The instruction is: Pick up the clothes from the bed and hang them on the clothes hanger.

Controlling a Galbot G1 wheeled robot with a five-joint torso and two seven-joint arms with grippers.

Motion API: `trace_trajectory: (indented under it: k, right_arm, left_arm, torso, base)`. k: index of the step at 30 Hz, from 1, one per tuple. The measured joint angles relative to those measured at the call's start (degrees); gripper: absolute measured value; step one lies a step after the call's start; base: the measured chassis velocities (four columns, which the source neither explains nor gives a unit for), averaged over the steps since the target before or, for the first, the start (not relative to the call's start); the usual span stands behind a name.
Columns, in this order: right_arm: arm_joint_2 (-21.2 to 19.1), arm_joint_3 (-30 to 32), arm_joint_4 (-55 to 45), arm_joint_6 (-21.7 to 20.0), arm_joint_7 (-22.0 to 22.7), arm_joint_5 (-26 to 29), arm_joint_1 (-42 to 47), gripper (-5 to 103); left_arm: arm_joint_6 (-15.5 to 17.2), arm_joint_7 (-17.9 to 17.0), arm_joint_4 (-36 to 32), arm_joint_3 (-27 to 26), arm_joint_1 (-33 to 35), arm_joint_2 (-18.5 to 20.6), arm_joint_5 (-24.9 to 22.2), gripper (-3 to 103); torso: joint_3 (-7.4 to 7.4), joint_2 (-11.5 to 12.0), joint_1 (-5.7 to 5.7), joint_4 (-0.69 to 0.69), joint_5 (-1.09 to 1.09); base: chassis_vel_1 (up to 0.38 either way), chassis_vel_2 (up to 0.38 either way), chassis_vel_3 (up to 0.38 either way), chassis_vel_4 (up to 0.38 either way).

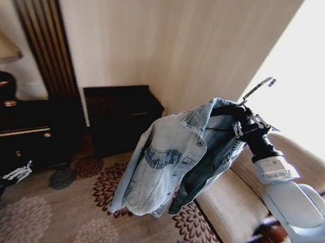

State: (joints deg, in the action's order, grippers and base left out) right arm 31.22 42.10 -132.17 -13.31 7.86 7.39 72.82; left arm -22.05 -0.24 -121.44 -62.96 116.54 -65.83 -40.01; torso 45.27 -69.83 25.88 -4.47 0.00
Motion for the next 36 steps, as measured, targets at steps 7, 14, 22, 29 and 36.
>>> trace_trajectory:
  k: [7, 14, 22, 29, 36]
  right_arm:
    - [0.2, 1.01, -0.21, -0.05, -0.36, 0.05, 0.97, 26]
    - [-0.21, 2.16, -0.43, -0.05, -0.54, 0.44, 1.48, 26]
    - [-0.02, 2.74, -0.61, -0.08, -0.65, 0.43, 2.26, 26]
    - [0.03, 3.2, -0.69, -0.16, -0.69, 0.43, 2.61, 26]
    - [0.46, 4.03, -0.98, -0.27, -0.75, 0.39, 3.71, 26]
  left_arm:
    - [0.0, 0.0, 0.0, 0.0, 0.0, 0.0, 0.0, 100]
    - [0.0, 0.0, 0.0, 0.0, 0.0, 0.0, 0.0, 100]
    - [0.0, 0.0, 0.0, 0.0, 0.0, 0.0, 0.0, 100]
    - [0.0, 0.0, 0.0, 0.0, 0.0, 0.0, 0.0, 100]
    - [0.0, 0.0, 0.0, 0.0, 0.0, 0.0, 0.0, 100]
  torso:
    - [0.0, 0.0, 0.0, 0.0, 0.0]
    - [0.0, 0.0, 0.0, 0.0, 0.0]
    - [0.0, 0.0, 0.0, -0.01, 0.0]
    - [0.0, 0.0, 0.0, 0.0, 0.0]
    - [0.0, 0.0, 0.0, 0.0, 0.0]
  base:
    - [-0.126, -0.129, -0.122, -0.129]
    - [-0.117, -0.118, -0.115, -0.127]
    - [-0.128, -0.131, -0.117, -0.126]
    - [-0.112, -0.131, -0.12, -0.123]
    - [-0.123, -0.125, -0.12, -0.132]
